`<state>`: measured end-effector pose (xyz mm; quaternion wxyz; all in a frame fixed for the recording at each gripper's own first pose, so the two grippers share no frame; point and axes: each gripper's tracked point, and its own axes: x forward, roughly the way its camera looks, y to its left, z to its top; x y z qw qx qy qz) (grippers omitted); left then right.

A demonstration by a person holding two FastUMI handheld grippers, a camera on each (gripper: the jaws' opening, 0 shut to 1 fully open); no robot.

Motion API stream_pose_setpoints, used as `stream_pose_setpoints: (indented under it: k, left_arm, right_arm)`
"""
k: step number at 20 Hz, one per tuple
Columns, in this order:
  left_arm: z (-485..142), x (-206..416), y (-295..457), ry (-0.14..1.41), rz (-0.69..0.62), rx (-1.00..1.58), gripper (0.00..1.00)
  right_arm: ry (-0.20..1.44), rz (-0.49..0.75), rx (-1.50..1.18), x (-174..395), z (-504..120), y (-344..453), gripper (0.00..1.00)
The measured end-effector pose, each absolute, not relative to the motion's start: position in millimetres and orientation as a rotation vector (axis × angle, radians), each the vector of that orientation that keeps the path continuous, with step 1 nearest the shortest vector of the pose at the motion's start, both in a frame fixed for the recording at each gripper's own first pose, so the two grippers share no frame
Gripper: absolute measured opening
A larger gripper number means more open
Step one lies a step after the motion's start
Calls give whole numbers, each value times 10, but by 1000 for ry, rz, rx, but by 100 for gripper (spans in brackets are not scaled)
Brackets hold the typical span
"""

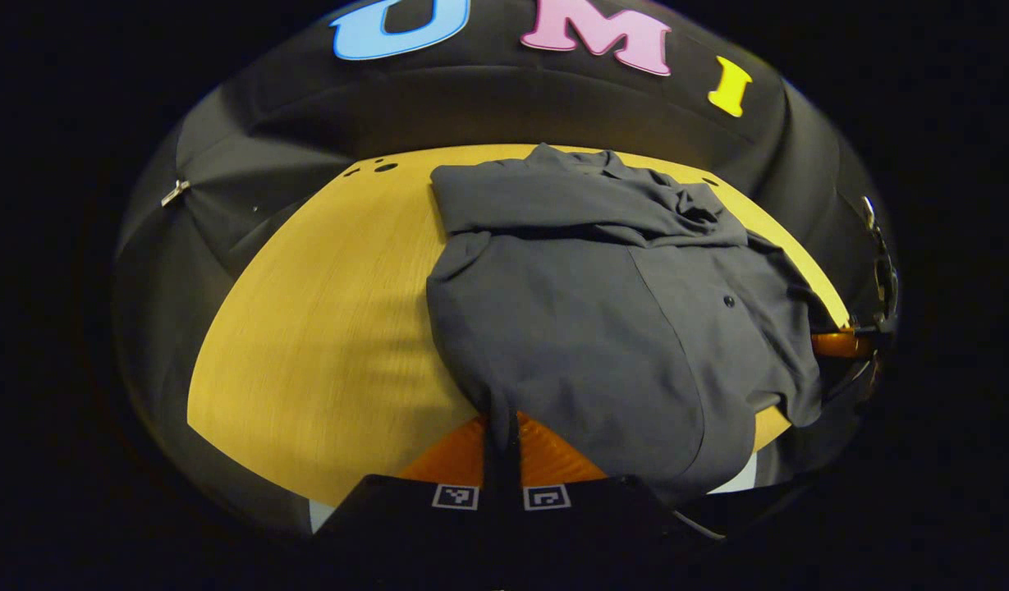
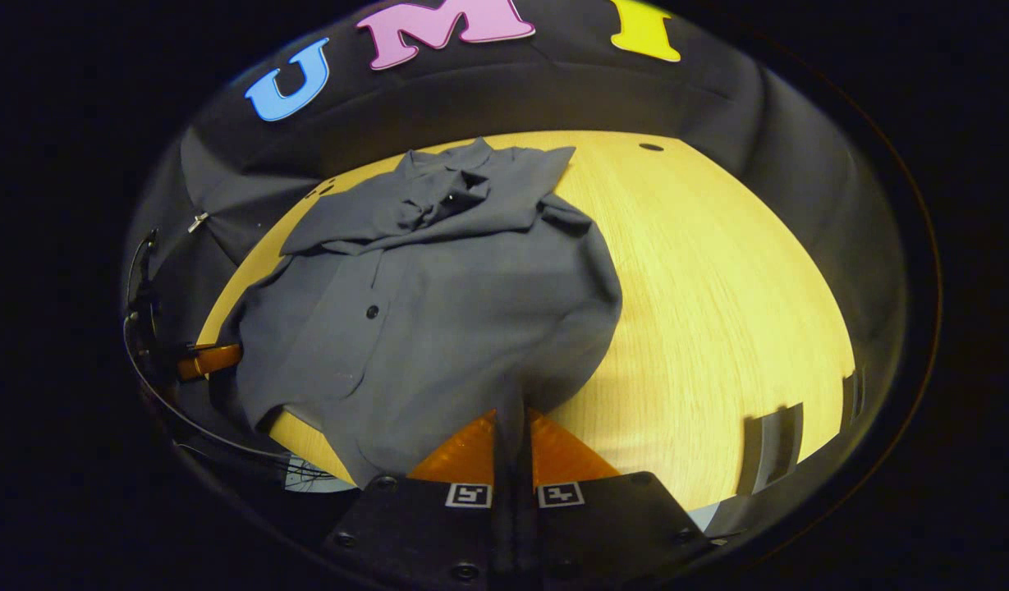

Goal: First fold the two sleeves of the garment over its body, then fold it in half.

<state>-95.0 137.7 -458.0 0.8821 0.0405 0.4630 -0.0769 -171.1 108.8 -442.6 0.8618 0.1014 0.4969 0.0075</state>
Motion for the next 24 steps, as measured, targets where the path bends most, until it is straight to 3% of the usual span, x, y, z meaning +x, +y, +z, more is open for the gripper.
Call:
stream_pose_setpoints:
  k: [6,7,13,24]
  left_arm:
    - [-3858,-445,1194,797,-195,56,6]
    - [-3756,-351,1172,771,-193,51,2]
    - [-3312,308,1059,635,-165,-12,5]
    - [-2997,1402,921,474,-124,-66,5]
  right_arm:
    - [912,20,238,-1310,-3893,1018,6]
    - [880,19,241,-1185,-3782,997,6]
    - [696,-11,278,-367,-3228,787,5]
    - [565,-18,237,732,-3101,525,5]
